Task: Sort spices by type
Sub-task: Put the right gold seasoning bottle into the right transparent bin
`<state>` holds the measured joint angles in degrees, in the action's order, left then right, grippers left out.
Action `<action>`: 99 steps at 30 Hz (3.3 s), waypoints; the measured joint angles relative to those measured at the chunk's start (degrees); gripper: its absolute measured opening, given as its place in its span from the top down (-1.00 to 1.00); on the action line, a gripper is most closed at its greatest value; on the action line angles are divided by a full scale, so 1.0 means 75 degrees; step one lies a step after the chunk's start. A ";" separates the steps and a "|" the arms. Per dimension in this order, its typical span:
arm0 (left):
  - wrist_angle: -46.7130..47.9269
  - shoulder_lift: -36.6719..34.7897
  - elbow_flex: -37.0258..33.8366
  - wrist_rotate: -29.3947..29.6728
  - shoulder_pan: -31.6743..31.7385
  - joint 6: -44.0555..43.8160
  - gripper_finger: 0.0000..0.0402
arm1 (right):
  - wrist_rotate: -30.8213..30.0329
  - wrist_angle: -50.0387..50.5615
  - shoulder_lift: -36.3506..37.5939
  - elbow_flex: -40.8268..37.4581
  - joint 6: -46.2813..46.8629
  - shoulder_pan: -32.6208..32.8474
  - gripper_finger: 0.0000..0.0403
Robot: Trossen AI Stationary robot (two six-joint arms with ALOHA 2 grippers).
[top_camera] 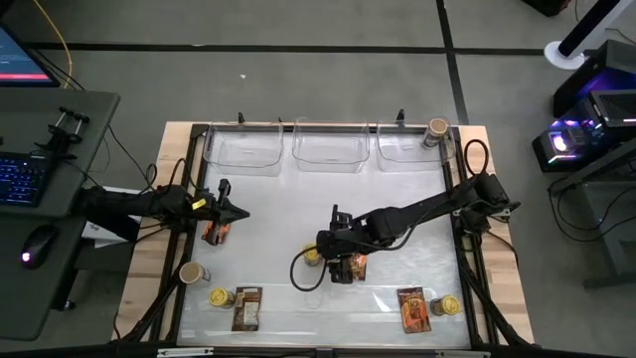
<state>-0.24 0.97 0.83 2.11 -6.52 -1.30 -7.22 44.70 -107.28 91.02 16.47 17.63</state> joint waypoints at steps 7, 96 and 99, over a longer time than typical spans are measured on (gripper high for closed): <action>0.0000 -0.0002 0.0000 0.0003 -0.0001 0.0000 1.00 | -0.0008 0.0043 0.0000 0.0000 0.0169 0.0000 -0.60; -0.0001 0.0006 -0.0001 0.0002 -0.0001 0.0000 1.00 | -0.4439 0.6045 0.2878 -0.0007 0.5601 -0.3925 -0.37; -0.0002 0.0006 -0.0001 0.0003 0.0000 0.0000 1.00 | -0.4256 0.5859 0.3110 -0.0621 0.6421 -0.4805 -0.37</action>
<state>-0.25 1.02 0.82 2.13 -6.52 -1.30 -39.14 88.64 -83.96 86.36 64.63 -18.41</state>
